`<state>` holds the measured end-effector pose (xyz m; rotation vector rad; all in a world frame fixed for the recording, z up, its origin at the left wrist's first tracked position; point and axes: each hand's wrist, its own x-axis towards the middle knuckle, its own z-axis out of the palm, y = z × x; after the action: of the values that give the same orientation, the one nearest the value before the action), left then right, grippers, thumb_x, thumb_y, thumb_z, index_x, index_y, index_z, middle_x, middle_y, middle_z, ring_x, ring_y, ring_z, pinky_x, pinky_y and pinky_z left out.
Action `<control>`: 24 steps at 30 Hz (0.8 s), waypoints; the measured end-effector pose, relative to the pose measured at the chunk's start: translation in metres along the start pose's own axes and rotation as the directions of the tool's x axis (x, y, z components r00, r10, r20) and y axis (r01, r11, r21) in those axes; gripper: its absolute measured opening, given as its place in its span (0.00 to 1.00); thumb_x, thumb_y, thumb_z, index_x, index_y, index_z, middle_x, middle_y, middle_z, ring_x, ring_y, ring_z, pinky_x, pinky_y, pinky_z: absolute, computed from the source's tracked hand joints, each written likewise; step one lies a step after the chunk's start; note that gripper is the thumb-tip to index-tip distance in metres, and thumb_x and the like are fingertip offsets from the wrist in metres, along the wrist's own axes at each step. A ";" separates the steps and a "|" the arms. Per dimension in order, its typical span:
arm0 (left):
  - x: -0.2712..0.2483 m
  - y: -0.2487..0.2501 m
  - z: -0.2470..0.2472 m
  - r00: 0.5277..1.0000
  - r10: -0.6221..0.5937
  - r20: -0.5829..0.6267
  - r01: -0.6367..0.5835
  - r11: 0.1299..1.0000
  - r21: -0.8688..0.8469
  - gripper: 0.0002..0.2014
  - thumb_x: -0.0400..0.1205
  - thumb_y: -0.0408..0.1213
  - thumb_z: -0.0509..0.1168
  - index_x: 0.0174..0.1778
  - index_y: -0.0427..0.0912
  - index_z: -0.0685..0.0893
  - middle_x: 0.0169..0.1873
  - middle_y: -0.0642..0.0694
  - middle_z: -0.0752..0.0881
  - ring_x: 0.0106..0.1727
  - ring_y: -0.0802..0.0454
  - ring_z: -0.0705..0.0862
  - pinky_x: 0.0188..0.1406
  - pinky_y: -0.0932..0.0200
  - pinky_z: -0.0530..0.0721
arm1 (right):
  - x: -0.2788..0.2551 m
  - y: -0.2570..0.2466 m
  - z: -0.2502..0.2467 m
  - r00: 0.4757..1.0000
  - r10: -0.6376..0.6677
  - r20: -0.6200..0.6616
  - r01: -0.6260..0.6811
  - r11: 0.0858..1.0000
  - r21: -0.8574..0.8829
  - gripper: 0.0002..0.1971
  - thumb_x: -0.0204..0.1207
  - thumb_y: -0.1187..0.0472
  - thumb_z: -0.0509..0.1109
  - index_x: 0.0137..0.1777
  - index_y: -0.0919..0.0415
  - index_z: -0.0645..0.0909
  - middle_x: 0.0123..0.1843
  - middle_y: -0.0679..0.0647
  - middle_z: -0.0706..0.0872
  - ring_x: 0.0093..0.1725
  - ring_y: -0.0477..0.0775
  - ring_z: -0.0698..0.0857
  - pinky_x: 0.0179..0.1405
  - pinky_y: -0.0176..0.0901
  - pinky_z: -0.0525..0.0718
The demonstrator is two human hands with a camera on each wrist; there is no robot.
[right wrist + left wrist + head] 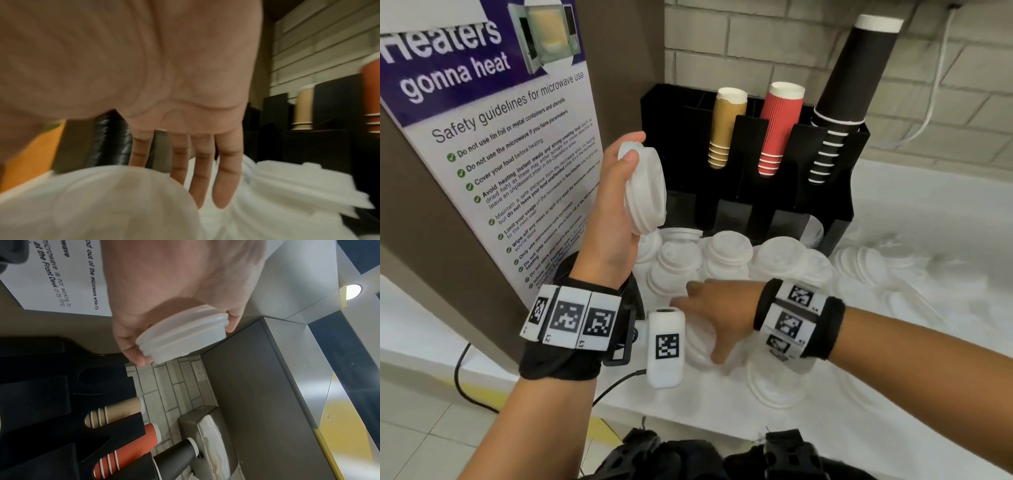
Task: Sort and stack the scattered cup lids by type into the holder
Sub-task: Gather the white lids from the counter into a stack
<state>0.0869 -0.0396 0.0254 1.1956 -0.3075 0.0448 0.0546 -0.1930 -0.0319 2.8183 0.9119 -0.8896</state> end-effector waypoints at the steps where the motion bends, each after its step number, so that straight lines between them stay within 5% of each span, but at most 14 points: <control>1: 0.000 0.000 0.000 1.000 0.002 -0.004 -0.002 1.000 0.006 0.19 0.77 0.51 0.56 0.63 0.53 0.78 0.52 0.52 0.79 0.54 0.56 0.78 0.53 0.56 0.77 | -0.003 0.005 -0.007 0.997 0.008 -0.077 -0.003 0.997 0.073 0.42 0.62 0.50 0.83 0.74 0.49 0.63 0.59 0.54 0.71 0.53 0.58 0.79 0.51 0.53 0.84; 5: 0.000 0.001 0.001 1.000 0.006 -0.029 -0.006 1.000 0.027 0.19 0.77 0.51 0.57 0.63 0.52 0.78 0.53 0.52 0.79 0.57 0.56 0.78 0.59 0.57 0.75 | -0.024 0.031 -0.045 0.905 0.095 -0.415 0.041 0.951 0.307 0.37 0.61 0.51 0.83 0.68 0.52 0.69 0.59 0.51 0.78 0.54 0.52 0.80 0.51 0.46 0.84; 8: -0.002 -0.001 0.003 0.999 -0.004 -0.050 0.007 0.998 0.057 0.20 0.77 0.52 0.57 0.63 0.52 0.76 0.56 0.51 0.78 0.59 0.56 0.77 0.62 0.56 0.74 | -0.042 0.041 -0.069 0.756 0.197 -0.624 0.253 0.791 0.557 0.31 0.65 0.58 0.82 0.65 0.52 0.71 0.58 0.49 0.78 0.50 0.51 0.85 0.49 0.40 0.88; 11: -0.005 -0.004 0.009 0.998 -0.053 -0.026 0.055 0.997 0.063 0.19 0.77 0.52 0.58 0.62 0.53 0.78 0.61 0.47 0.82 0.64 0.51 0.81 0.67 0.50 0.77 | -0.051 0.034 -0.079 0.646 0.198 -0.737 0.478 0.649 0.593 0.31 0.68 0.62 0.80 0.68 0.52 0.70 0.60 0.50 0.78 0.52 0.48 0.86 0.53 0.44 0.88; 15: -0.007 -0.006 0.015 0.993 -0.112 0.044 0.109 0.992 0.060 0.21 0.78 0.51 0.58 0.66 0.51 0.78 0.69 0.40 0.80 0.70 0.43 0.80 0.73 0.34 0.75 | -0.050 0.021 -0.082 0.653 0.136 -0.745 0.538 0.609 0.583 0.35 0.67 0.66 0.81 0.72 0.53 0.70 0.63 0.51 0.77 0.58 0.52 0.85 0.52 0.50 0.89; 24: -0.009 -0.005 0.019 0.991 -0.133 0.027 0.132 0.991 0.030 0.28 0.79 0.53 0.57 0.75 0.46 0.72 0.72 0.39 0.78 0.71 0.42 0.79 0.72 0.30 0.74 | -0.045 0.012 -0.078 0.670 0.121 -0.732 0.528 0.615 0.585 0.33 0.66 0.69 0.81 0.69 0.56 0.71 0.66 0.52 0.76 0.59 0.50 0.84 0.52 0.53 0.89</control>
<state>0.0753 -0.0579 0.0247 1.2428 -0.2527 -0.0844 0.0711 -0.2099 0.0563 4.0477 1.1892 -0.0402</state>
